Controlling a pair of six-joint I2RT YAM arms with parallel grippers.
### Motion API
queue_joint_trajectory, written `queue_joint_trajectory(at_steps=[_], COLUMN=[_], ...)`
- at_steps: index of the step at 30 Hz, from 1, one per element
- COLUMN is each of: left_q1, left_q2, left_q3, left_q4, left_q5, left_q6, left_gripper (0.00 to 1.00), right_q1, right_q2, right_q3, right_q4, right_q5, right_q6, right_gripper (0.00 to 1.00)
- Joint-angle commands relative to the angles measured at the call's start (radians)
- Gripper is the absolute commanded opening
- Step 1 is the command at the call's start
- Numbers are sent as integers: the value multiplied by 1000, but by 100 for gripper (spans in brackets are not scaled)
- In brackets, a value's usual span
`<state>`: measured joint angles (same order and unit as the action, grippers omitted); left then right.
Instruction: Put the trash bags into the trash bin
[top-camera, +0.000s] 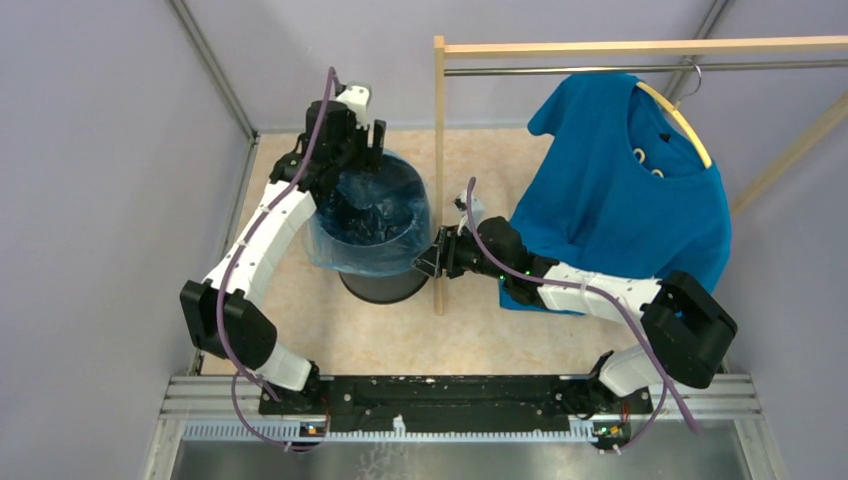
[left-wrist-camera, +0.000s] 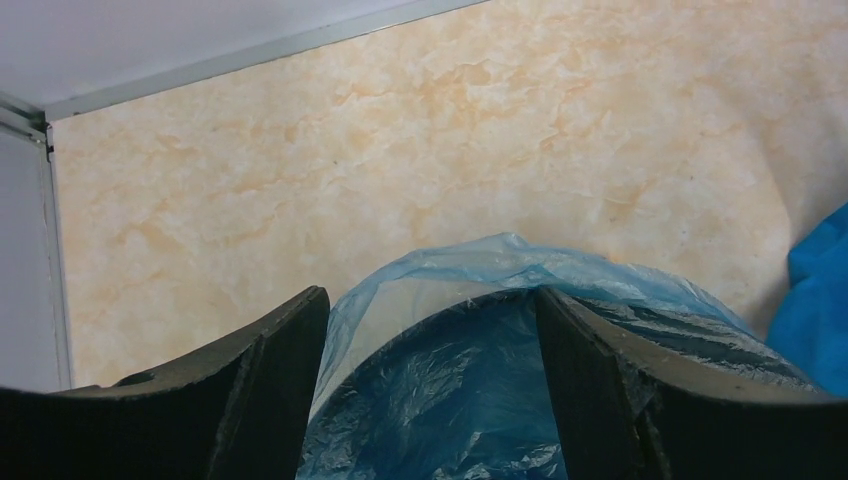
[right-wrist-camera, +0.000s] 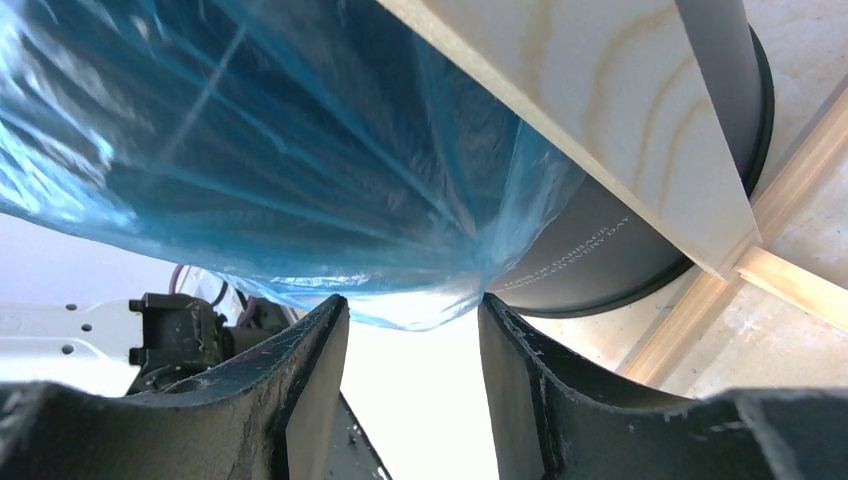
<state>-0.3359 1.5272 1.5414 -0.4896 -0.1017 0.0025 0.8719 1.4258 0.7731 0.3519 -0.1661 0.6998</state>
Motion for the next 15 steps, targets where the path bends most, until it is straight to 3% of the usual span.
queue_joint_trajectory(at_steps=[1,8,15], left_q1=[48,138,210], left_q2=[14,11,-10], left_q3=[37,48,39], left_q4=[47,48,36], left_q5=[19,292,331], left_q6=[-15,-106,-136], left_gripper=[82,95,87], right_q1=[-6,-4,-6], right_q2=[-19,-8,-1], right_q3=[15,17,15], right_q4=[34,36,44], right_q5=[-3,-9,-17], right_q6=[-9,-7,0], right_gripper=[51,51,51])
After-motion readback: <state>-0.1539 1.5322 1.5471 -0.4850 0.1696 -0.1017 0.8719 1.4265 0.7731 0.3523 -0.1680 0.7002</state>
